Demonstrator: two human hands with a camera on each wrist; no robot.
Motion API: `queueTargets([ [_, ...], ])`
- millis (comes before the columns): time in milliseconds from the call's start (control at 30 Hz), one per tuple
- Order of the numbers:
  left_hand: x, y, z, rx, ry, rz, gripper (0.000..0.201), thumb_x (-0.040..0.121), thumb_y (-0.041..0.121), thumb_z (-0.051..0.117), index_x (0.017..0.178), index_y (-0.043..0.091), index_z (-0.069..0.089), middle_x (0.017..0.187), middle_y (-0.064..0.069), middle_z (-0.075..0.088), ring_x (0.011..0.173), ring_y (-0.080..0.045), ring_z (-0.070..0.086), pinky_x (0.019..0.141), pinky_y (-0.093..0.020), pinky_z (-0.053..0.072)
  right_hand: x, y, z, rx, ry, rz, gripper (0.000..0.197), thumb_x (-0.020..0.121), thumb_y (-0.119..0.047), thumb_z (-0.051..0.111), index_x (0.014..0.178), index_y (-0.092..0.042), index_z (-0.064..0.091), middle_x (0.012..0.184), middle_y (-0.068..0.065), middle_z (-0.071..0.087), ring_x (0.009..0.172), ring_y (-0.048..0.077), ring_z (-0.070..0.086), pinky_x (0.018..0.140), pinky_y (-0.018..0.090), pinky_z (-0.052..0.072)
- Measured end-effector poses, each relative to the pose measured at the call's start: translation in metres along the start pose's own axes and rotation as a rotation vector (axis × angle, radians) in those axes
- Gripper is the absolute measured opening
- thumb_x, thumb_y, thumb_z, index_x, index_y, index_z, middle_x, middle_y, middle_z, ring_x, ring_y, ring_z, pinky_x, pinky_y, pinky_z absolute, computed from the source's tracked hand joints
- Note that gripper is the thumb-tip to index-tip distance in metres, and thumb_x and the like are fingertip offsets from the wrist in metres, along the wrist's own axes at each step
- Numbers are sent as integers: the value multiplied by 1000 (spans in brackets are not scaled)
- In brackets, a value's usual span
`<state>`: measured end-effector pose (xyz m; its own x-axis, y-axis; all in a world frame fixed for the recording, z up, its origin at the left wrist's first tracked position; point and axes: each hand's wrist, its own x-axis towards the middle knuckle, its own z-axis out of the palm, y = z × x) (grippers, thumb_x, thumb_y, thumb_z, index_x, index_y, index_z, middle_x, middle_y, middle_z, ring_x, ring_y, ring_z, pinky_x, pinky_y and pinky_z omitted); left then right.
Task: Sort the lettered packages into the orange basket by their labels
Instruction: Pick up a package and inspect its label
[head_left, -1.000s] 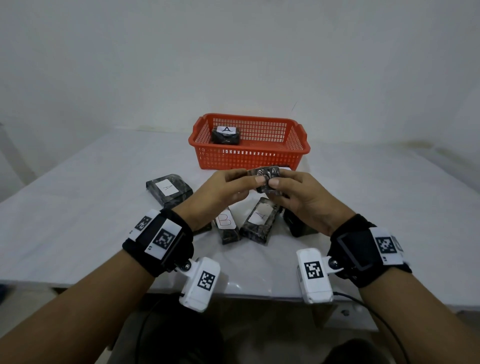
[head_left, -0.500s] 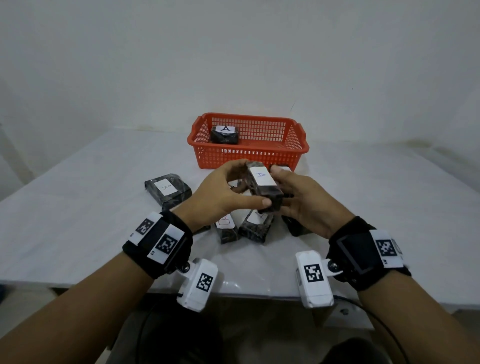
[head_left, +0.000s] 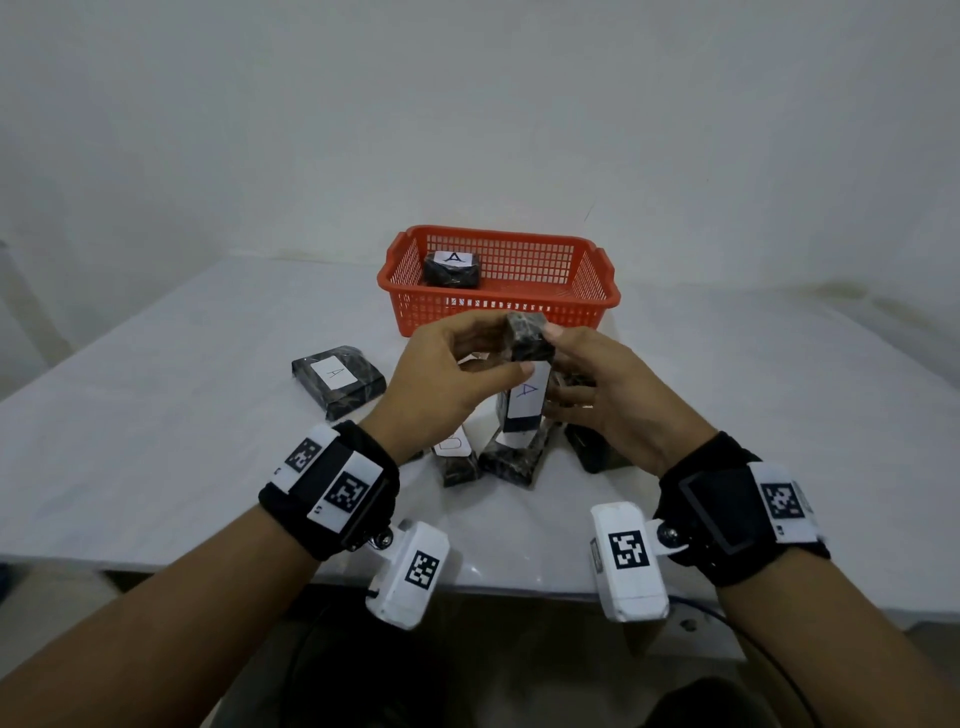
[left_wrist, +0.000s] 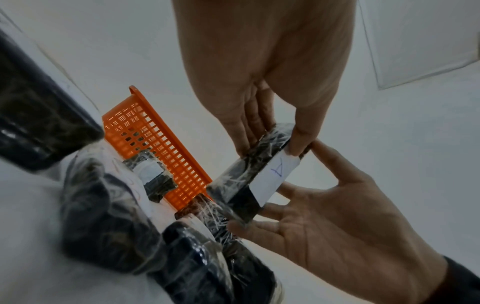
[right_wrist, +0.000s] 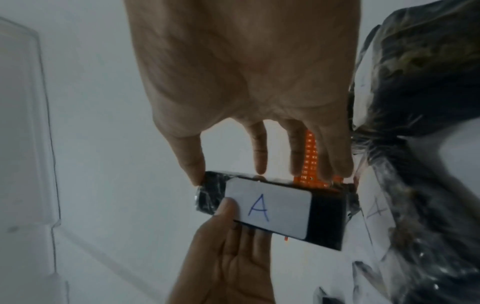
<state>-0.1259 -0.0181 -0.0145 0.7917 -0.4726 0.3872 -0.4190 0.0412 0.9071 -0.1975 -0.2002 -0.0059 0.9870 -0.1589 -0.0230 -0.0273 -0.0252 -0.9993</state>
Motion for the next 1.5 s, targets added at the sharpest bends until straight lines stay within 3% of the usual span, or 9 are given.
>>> queueTargets([
  [133, 1, 2, -3, -42, -37, 33, 49, 82, -5, 81, 127, 9, 69, 121, -3, 76, 114, -18, 73, 104, -40, 56, 0, -1, -2, 85, -74, 109, 56, 83, -58, 74, 126, -22, 68, 129, 19, 70, 120, 42, 68, 108, 54, 53],
  [400, -4, 2, -7, -69, -143, 77, 47, 82, -6, 80, 123, 14, 68, 123, -5, 74, 117, -19, 70, 103, -32, 55, 0, 3, 1, 93, -106, 45, 53, 83, -49, 69, 127, -19, 67, 124, 17, 74, 108, 30, 73, 108, 50, 51],
  [533, -4, 4, -5, 23, -197, -62, 55, 89, 38, 78, 139, 24, 60, 135, 8, 68, 126, -5, 62, 105, -24, 50, -1, 4, 5, 25, -86, -29, 47, 85, -46, 66, 122, -16, 70, 124, 12, 75, 113, 28, 71, 110, 49, 49],
  [633, -2, 5, -2, -75, -269, -266, 37, 93, 62, 56, 113, 36, 74, 112, 11, 77, 105, -4, 72, 106, -36, 48, 1, 4, 5, 16, -69, -42, 61, 77, -46, 74, 125, -8, 67, 123, 13, 75, 118, 31, 70, 112, 48, 47],
  [733, 1, 5, -1, -115, -214, -275, 32, 94, 54, 59, 105, 28, 75, 101, 4, 80, 94, -13, 76, 102, -42, 55, 2, 4, 3, 53, -86, -15, 69, 66, -48, 81, 122, -13, 62, 118, 9, 73, 110, 26, 70, 106, 41, 50],
  [900, 0, 4, 4, -160, -202, -246, 33, 101, 42, 59, 114, 15, 74, 101, -1, 77, 91, -14, 73, 100, -41, 53, -1, 6, 4, 36, -44, -38, 60, 75, -32, 80, 127, -12, 60, 122, 14, 74, 116, 28, 72, 108, 43, 50],
  [1133, 0, 3, 6, -242, -262, -295, 23, 87, 37, 61, 96, 20, 75, 96, 3, 77, 89, -12, 69, 101, -39, 51, -4, 8, -5, 23, -66, -22, 90, 64, -56, 76, 139, -10, 56, 132, 16, 70, 117, 28, 71, 108, 44, 51],
  [1233, -1, 2, 8, -253, -306, -302, 25, 84, 43, 67, 97, 25, 78, 102, 1, 77, 93, -14, 67, 100, -38, 49, -4, 9, -7, 21, -33, -37, 78, 65, -53, 75, 131, -12, 62, 127, 15, 72, 106, 20, 73, 104, 42, 54],
  [1500, 3, 1, 17, -214, -321, -332, 33, 91, 43, 61, 112, 22, 75, 109, -3, 77, 97, -14, 70, 100, -37, 51, -9, 11, -16, 28, -2, -8, 67, 78, -40, 75, 135, -11, 58, 122, 11, 76, 116, 29, 73, 100, 38, 58],
])
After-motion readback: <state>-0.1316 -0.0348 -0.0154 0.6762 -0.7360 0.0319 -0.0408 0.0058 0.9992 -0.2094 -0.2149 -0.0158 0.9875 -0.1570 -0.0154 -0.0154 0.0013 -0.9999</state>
